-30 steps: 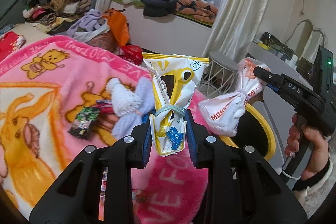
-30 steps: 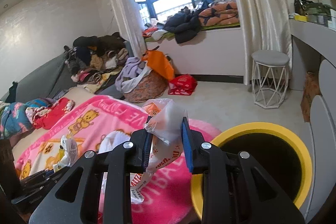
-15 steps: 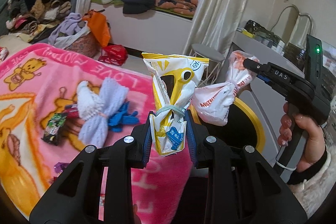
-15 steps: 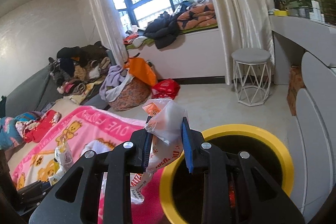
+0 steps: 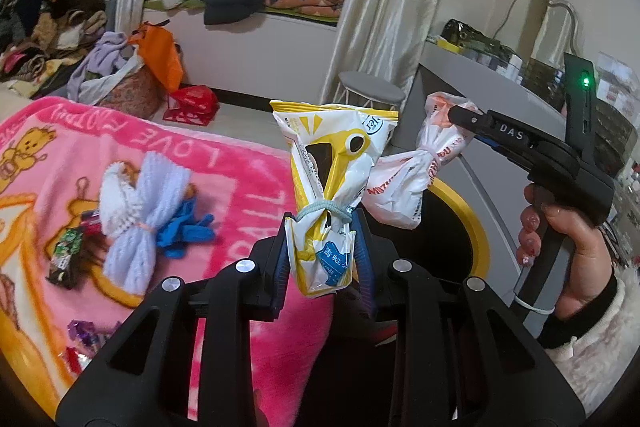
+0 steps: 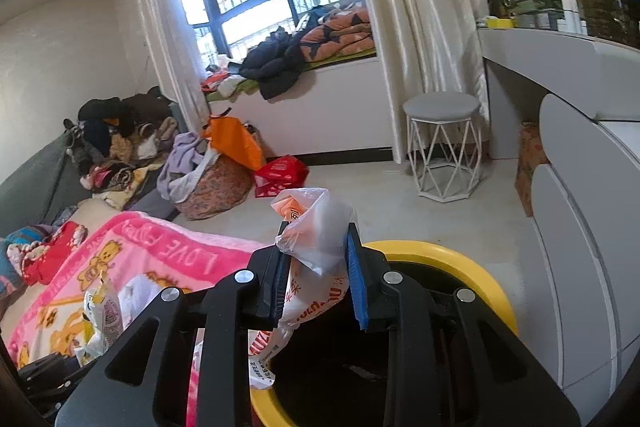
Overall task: Collect trash
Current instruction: 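Carry the wrapper and white bag over the yellow bin and open both tools, then move both open tools back over the remaining trash on the blanket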
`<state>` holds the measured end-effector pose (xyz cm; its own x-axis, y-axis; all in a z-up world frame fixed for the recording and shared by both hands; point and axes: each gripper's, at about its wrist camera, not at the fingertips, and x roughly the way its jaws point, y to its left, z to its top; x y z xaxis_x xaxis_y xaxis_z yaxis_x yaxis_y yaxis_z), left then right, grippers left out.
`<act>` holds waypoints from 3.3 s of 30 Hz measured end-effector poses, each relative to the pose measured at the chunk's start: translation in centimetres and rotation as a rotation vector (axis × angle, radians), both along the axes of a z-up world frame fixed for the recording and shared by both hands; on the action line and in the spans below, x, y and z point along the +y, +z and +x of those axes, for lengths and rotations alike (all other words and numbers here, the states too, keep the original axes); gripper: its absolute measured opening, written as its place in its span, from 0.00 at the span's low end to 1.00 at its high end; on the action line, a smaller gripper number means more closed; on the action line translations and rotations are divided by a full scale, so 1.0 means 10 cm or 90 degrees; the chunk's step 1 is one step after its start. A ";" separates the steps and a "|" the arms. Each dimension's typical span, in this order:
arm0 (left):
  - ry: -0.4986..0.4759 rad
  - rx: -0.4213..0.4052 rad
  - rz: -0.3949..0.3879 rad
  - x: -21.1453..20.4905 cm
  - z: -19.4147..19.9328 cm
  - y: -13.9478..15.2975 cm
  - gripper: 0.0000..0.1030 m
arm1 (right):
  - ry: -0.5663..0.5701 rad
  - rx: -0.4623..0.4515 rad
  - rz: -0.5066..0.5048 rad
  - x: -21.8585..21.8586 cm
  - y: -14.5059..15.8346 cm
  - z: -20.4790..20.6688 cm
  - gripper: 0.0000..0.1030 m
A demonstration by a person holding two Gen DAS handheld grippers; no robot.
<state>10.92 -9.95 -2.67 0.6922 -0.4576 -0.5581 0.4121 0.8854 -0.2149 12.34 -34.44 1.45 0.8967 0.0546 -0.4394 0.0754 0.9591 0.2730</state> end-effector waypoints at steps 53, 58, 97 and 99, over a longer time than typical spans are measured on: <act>-0.061 0.059 -0.001 -0.86 0.47 -0.42 0.87 | -0.123 0.091 0.002 -0.78 -0.62 0.10 0.64; -0.024 0.058 -0.010 -0.67 0.41 -0.37 0.90 | -0.106 0.091 -0.007 -0.66 -0.60 0.13 0.66; 0.192 -0.037 -0.017 0.74 0.00 0.11 0.90 | 0.125 0.031 -0.059 0.79 -0.11 -0.02 0.75; 0.206 -0.035 -0.015 0.82 0.00 0.11 0.90 | 0.137 0.029 -0.058 0.87 -0.10 -0.03 0.75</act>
<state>10.88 -1.70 -1.58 0.8328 -0.2217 -0.5072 0.1224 0.9674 -0.2219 12.06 -25.78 0.41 0.8478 0.2005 -0.4909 -0.1236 0.9750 0.1848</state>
